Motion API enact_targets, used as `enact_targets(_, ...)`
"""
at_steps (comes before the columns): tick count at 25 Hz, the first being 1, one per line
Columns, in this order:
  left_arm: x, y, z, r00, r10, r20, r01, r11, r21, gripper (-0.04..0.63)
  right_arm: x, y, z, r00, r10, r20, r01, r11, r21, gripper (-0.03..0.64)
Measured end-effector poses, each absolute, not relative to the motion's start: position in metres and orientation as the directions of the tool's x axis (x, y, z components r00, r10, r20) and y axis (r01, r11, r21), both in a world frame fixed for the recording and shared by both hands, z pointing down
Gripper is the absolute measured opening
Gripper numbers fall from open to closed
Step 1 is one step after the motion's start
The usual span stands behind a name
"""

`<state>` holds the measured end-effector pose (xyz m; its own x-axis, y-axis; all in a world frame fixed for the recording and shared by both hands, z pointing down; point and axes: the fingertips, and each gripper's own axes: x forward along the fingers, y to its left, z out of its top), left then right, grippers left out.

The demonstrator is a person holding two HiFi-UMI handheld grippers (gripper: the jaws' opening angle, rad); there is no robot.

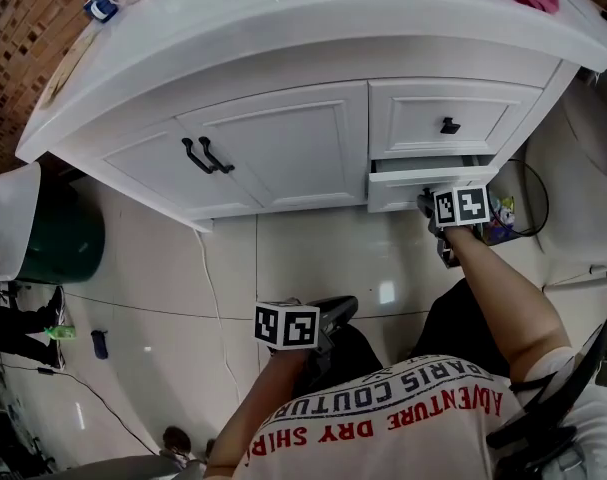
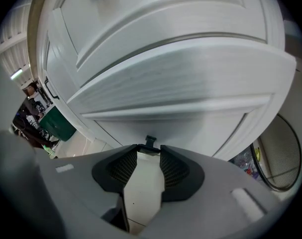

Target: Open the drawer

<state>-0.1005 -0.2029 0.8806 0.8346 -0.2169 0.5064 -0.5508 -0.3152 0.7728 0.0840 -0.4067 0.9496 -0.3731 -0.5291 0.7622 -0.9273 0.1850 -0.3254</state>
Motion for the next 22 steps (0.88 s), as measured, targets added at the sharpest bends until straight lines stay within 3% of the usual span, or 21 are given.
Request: enact_targets(22, -0.076, -0.217, 0.871, 0.865, -0.129, 0.486, -0.494, -0.389, 0.777, -0.008, 0.079, -0.327, 0.949, -0.392, -0.5, 0.772, -0.92, 0.195, -0.341, 0.149)
